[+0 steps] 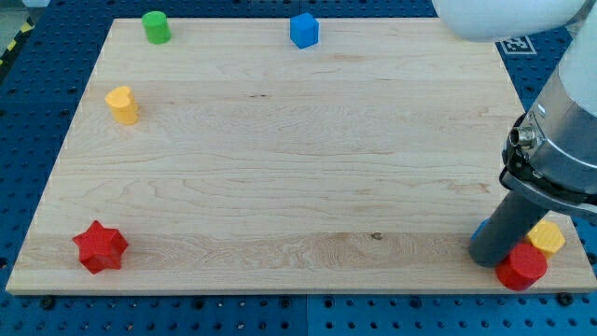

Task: Place your arm left to blue triangle

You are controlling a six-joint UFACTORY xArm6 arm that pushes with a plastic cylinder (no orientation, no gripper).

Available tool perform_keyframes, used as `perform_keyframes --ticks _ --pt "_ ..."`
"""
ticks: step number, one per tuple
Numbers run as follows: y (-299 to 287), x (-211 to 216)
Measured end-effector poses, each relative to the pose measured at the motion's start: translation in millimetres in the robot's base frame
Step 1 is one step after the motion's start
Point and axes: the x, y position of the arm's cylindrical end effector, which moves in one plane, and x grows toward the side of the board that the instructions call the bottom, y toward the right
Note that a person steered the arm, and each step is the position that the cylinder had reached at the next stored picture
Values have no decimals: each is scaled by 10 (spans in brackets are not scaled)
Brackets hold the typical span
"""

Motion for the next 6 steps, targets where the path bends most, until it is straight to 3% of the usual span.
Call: perform_keyframes --ticks 6 --pt "-437 46"
